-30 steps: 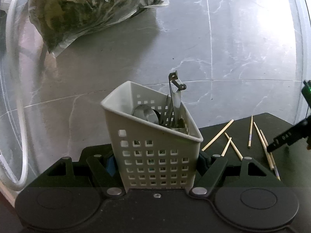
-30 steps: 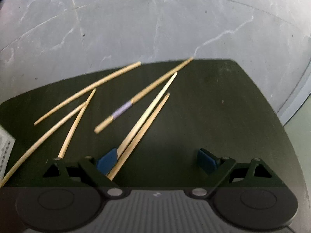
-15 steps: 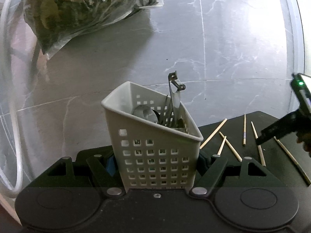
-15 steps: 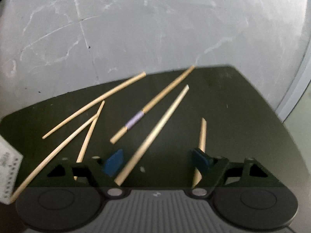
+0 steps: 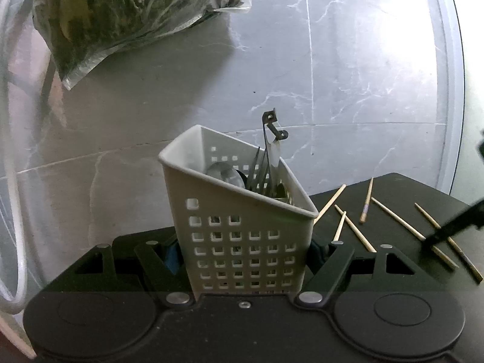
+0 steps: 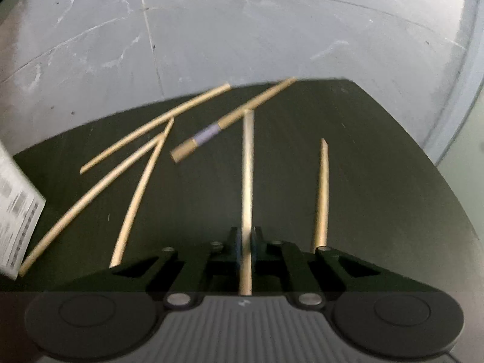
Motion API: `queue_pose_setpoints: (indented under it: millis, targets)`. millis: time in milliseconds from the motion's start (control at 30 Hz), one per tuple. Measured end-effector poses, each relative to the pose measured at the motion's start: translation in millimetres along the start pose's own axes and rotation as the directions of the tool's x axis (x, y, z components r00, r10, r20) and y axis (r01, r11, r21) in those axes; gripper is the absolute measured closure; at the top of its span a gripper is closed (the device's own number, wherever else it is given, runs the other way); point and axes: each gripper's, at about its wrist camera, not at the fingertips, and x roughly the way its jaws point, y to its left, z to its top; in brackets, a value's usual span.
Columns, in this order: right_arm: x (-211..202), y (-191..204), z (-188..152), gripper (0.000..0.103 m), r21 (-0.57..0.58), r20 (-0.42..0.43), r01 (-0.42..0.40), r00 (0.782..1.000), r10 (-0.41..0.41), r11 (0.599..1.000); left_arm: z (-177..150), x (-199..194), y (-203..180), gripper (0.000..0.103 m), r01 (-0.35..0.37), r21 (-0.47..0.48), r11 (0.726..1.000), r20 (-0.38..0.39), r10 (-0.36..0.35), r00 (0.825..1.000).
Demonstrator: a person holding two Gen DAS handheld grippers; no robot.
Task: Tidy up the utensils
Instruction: 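Lower the right gripper onto two chopsticks and close on them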
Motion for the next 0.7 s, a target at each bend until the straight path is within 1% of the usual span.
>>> queue_pose_setpoints:
  millis: [100,133,167,200,233,267,333,433,500,633,700]
  targets:
    - [-13,-4,-15,0.095,0.009,-0.018,0.01,1.0,-0.01,1.0,-1,1,1,0.025,0.008,-0.001,1.0,-0.001,-0.008,1.0]
    - [-18,-6,-16,0.09,0.018,-0.017,0.007,1.0,-0.006,1.0,0,1,2,0.025,0.01,0.002,1.0,-0.001,-0.01,1.0]
    - [-24,-10,-17,0.072,0.03,-0.008,0.008,1.0,-0.008,1.0,0,2,2,0.025,0.013,0.006,1.0,-0.001,-0.013,1.0]
    - [-31,-14,-16,0.063,0.043,0.009,0.002,1.0,-0.002,0.999,0,2,2,0.025,0.016,0.008,1.0,-0.001,-0.016,1.0]
    - [-39,-19,-17,0.051,0.055,0.023,-0.009,1.0,0.008,0.998,0,3,3,0.025,0.017,0.01,1.0,-0.002,-0.017,1.0]
    - [-42,-25,-14,0.041,0.063,0.027,-0.013,1.0,0.011,0.998,0,3,3,0.025,0.018,0.01,1.0,-0.003,-0.018,1.0]
    - [-40,-33,-6,0.035,0.073,0.027,0.0,1.0,-0.002,0.997,0,3,3,0.025,0.018,0.011,1.0,-0.003,-0.018,1.0]
    - [-25,-43,5,0.034,0.117,-0.011,-0.008,1.0,0.009,0.993,-1,3,3,0.025,0.018,0.012,1.0,-0.003,-0.018,1.0]
    - [-13,-42,11,0.035,0.137,-0.035,-0.02,0.999,0.025,0.99,-1,3,2,0.025,0.018,0.014,1.0,-0.002,-0.018,1.0]
    - [-2,-32,16,0.039,0.122,-0.072,-0.01,0.997,0.019,0.992,-1,3,2,0.025,0.017,0.014,1.0,-0.001,-0.017,1.0]
    - [-2,-24,15,0.039,0.092,-0.068,0.008,0.998,-0.002,0.996,-1,3,1,0.025,0.016,0.014,1.0,-0.001,-0.016,1.0]
